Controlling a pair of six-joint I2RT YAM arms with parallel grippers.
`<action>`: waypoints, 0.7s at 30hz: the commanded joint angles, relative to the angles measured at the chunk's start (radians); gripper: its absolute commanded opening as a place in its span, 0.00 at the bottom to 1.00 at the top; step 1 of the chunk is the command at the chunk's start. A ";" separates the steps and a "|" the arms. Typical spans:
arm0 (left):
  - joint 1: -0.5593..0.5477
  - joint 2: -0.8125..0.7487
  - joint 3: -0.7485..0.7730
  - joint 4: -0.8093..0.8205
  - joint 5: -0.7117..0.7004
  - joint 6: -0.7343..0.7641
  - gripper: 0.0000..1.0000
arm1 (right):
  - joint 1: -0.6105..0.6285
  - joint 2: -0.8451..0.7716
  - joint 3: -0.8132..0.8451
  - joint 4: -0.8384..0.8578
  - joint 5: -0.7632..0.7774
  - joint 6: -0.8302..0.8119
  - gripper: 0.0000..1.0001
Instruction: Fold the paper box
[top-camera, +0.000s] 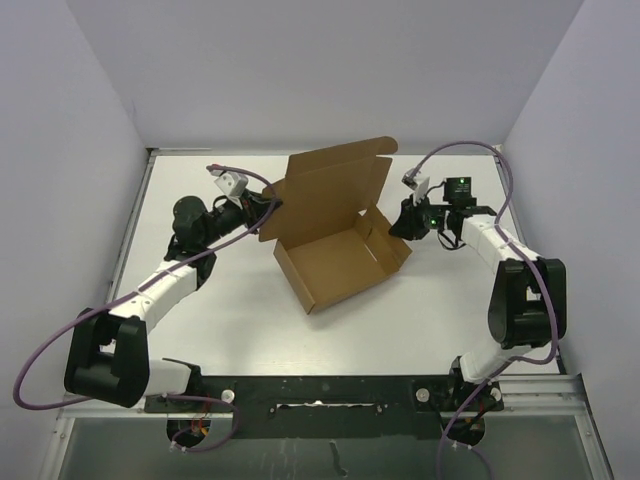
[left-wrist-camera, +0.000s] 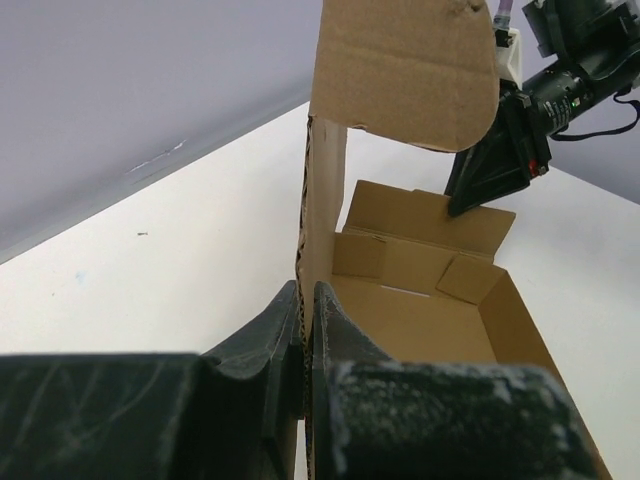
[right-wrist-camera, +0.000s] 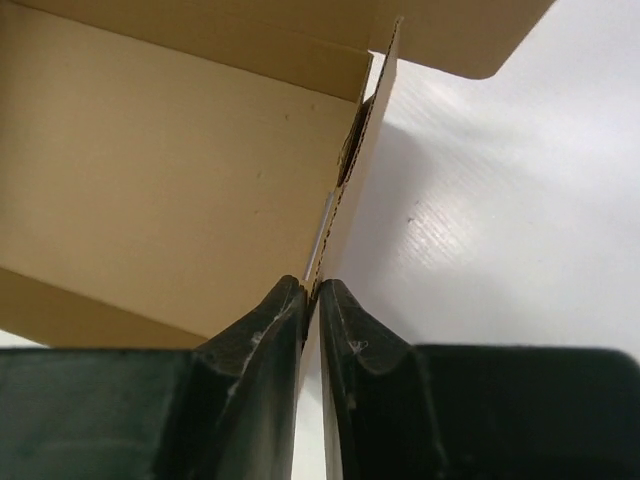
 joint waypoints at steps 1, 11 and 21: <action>0.021 0.017 0.008 0.038 0.040 0.015 0.00 | -0.068 0.061 0.010 0.028 -0.233 0.097 0.16; 0.035 0.023 -0.005 0.040 0.043 0.011 0.00 | -0.118 0.185 0.002 0.107 -0.514 0.286 0.56; 0.039 0.024 -0.018 0.048 0.037 0.003 0.00 | -0.165 0.273 -0.084 0.473 -0.669 0.710 0.67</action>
